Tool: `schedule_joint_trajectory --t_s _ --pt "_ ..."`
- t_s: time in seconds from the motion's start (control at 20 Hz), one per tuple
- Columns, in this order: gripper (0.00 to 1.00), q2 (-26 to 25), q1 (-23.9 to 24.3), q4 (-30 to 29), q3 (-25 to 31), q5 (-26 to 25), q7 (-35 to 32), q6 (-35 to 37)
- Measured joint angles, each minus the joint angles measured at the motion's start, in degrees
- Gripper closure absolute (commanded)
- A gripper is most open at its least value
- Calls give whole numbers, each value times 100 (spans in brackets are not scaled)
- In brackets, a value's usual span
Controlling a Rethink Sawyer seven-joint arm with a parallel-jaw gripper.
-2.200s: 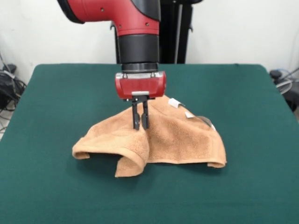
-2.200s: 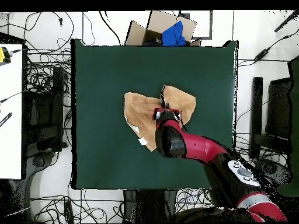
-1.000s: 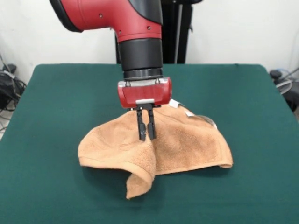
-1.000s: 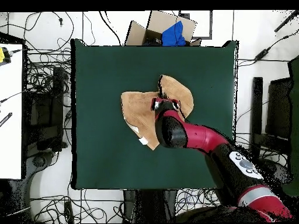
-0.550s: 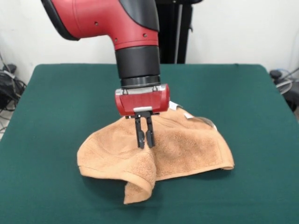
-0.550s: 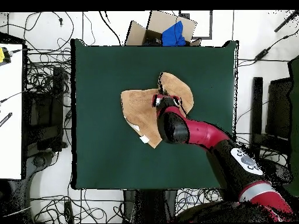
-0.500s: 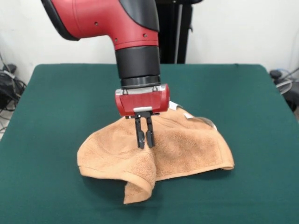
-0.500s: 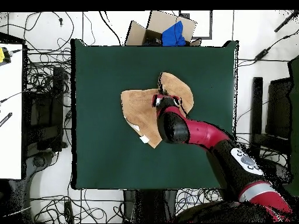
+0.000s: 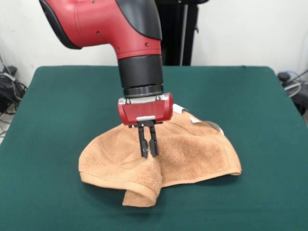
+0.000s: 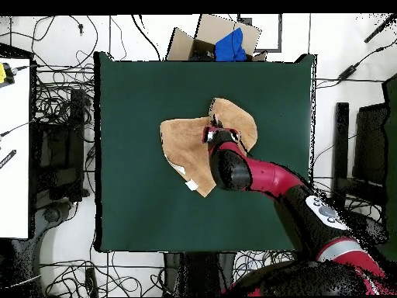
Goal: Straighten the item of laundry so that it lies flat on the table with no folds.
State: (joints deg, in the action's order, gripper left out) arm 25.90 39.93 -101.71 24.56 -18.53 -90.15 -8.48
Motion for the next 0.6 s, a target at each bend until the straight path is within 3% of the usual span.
schedule_joint_trajectory --t_s 0.45,0.5,0.6 --pt "100 20 9 -9 1 -184 0 -1" --pt "0 31 9 -11 1 -194 0 -1" --pt "0 37 9 -11 -1 -194 0 -7"
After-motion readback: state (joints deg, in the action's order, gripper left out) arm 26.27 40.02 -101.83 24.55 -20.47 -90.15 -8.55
